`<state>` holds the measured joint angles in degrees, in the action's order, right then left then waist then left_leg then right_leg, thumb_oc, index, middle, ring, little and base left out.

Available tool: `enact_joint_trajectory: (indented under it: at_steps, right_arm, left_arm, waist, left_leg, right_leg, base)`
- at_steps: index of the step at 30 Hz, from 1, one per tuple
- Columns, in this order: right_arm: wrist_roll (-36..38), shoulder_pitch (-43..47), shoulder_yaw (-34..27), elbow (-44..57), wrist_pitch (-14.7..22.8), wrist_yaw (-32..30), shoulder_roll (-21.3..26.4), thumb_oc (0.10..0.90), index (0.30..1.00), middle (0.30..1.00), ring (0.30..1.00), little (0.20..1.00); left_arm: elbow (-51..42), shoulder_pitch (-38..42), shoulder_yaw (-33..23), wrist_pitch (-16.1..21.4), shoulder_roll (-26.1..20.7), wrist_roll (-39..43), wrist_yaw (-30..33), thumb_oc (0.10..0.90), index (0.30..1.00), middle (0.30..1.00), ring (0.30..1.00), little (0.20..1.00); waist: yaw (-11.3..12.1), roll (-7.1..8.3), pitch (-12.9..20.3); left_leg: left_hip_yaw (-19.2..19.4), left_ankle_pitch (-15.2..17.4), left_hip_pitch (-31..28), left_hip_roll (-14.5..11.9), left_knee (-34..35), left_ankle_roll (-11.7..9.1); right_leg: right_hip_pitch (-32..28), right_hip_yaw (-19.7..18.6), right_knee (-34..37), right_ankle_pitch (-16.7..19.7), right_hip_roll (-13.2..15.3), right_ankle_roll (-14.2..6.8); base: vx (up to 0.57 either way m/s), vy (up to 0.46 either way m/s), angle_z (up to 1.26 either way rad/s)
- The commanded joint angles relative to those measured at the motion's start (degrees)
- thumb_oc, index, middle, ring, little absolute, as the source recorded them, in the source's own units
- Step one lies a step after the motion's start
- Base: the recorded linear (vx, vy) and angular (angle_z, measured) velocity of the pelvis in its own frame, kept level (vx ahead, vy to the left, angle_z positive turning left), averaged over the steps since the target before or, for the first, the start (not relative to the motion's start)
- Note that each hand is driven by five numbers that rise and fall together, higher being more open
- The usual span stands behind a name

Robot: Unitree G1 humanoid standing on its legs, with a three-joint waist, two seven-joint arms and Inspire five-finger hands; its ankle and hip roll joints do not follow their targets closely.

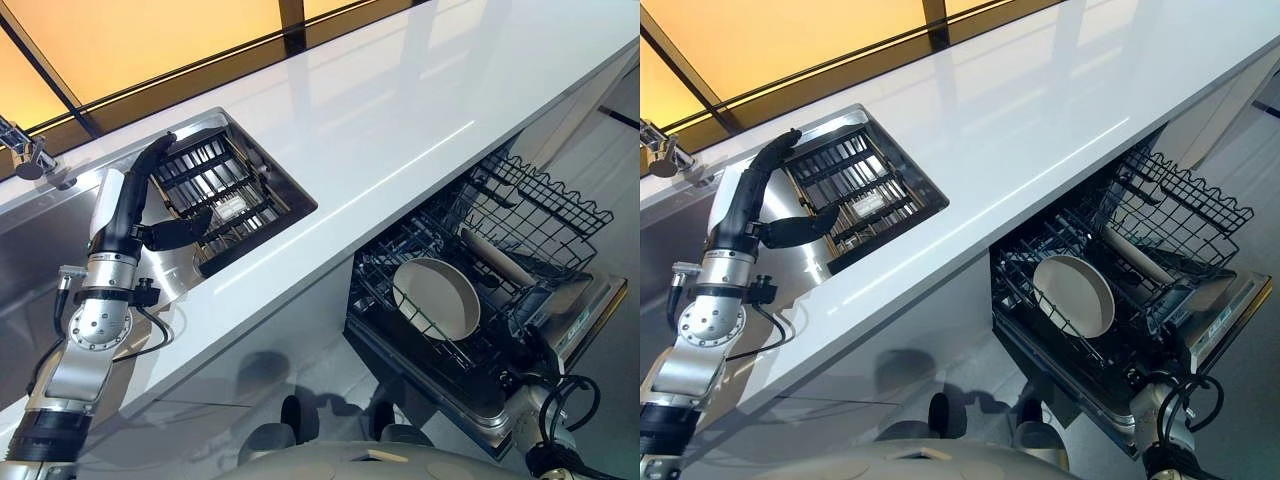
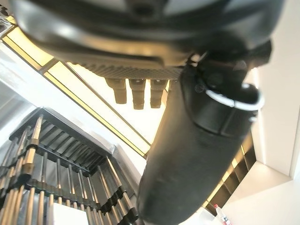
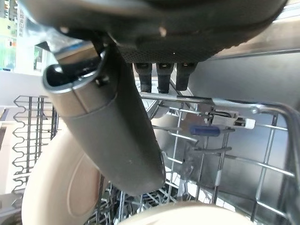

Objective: Pick up plates and place into dishwasher.

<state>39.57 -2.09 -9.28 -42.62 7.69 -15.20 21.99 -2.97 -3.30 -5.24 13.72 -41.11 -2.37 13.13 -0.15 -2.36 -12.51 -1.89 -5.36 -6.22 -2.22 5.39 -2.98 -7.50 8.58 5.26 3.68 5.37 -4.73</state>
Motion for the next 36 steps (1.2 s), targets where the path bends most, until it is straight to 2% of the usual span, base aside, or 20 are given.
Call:
enact_joint_trajectory:
  at_steps: [1, 6, 10, 16, 22, 25, 29, 36]
  right_arm:
    - [2.3, 7.2, -0.8, 4.2, 8.1, 8.6, 6.3, 0.800, 0.900, 0.900, 0.900, 0.900]
    - [2.2, 8.6, -0.6, 7.5, 11.6, 14.9, 7.4, 0.800, 0.900, 0.900, 0.900, 0.900]
    - [1.9, 10.0, 0.6, 12.6, 13.5, 17.4, 7.3, 0.800, 0.900, 0.900, 0.900, 0.900]
    - [4.6, 14.4, 4.3, 17.7, 12.4, 20.6, 7.6, 0.800, 0.900, 0.900, 0.900, 0.900]
    - [9.3, 20.8, 8.5, 18.5, 10.0, 20.0, 6.7, 0.800, 0.900, 0.900, 0.900, 0.900]
    - [13.2, 24.5, 11.1, 17.6, 8.5, 20.0, 5.2, 0.800, 0.900, 0.900, 0.900, 0.900]
    - [14.8, 27.4, 14.2, 16.6, 6.7, 21.0, 2.7, 0.800, 0.900, 0.900, 0.900, 0.900]
    - [10.5, 29.5, 17.7, 15.7, 8.7, 15.7, 0.2, 0.800, 0.900, 0.900, 0.900, 0.900]
  left_arm:
    - [1.1, 8.6, -2.1, 3.6, -3.4, 0.5, 1.4, 0.800, 0.900, 0.900, 0.900, 0.900]
    - [1.9, 8.6, -1.7, 4.5, -2.8, 0.2, 1.5, 0.800, 0.900, 0.900, 0.900, 0.900]
    - [2.6, 8.6, -1.5, 5.0, -1.6, -0.7, 1.8, 0.800, 0.900, 0.900, 0.900, 0.900]
    - [3.8, 10.1, 0.4, 4.9, -0.9, -1.1, 2.5, 0.800, 0.900, 0.900, 0.900, 0.900]
    - [4.0, 12.2, 2.1, 4.7, -1.3, -1.0, 2.4, 0.800, 0.900, 0.900, 0.900, 0.900]
    - [4.1, 13.3, 3.1, 4.4, -1.9, -0.2, 2.3, 0.800, 0.900, 0.900, 0.900, 0.900]
    - [3.8, 14.0, 4.0, 4.2, -1.9, 0.0, 2.0, 0.800, 0.900, 0.900, 0.900, 0.900]
    - [3.7, 14.0, 5.0, 5.6, -1.7, 0.4, 1.4, 0.800, 0.900, 0.900, 0.900, 0.900]
  waist:
    - [0.9, -0.91, 0.1]
    - [1.4, -0.73, 0.0]
    - [1.9, -0.62, 0.0]
    - [3.5, -0.36, 0.2]
    - [5.4, -0.06, 0.4]
    - [6.6, 0.07, 0.5]
    - [7.9, 0.17, 0.7]
    - [9.1, 0.33, 1.5]
  left_leg:
    - [2.1, 9.0, -2.4, 6.0, -1.9, 4.5]
    - [1.4, 8.8, -2.3, 6.0, -1.9, 4.4]
    - [0.9, 8.9, -2.2, 6.1, -2.2, 4.4]
    - [-0.2, 9.0, -2.1, 6.4, -2.9, 4.4]
    - [-1.4, 9.3, -1.7, 6.8, -4.1, 4.5]
    - [-2.2, 9.4, -1.5, 7.1, -4.8, 4.7]
    - [-2.9, 9.4, -1.4, 7.4, -5.2, 4.7]
    - [-3.7, 9.2, -1.7, 7.9, -4.6, 5.1]
  right_leg:
    - [1.3, 2.5, -7.8, -9.1, -5.6, 1.7]
    - [0.8, 3.2, -7.3, -9.2, -5.4, 1.8]
    - [0.5, 3.8, -7.1, -9.3, -5.2, 1.9]
    - [-0.3, 4.7, -6.9, -9.4, -4.6, 2.0]
    - [-0.9, 5.6, -7.0, -9.6, -4.1, 2.4]
    - [-1.3, 6.1, -7.0, -9.7, -3.9, 2.7]
    - [-1.7, 6.7, -7.1, -9.7, -3.7, 2.9]
    - [-2.1, 7.1, -7.0, -9.6, -3.4, 3.0]
  base:
    - [0.00, 0.000, 0.00]
    - [0.00, 0.000, 0.00]
    - [0.03, 0.035, 0.07]
    - [0.05, 0.055, 0.10]
    - [0.05, 0.057, 0.13]
    - [0.05, 0.044, 0.21]
    - [0.03, 0.041, 0.21]
    - [0.01, 0.040, 0.13]
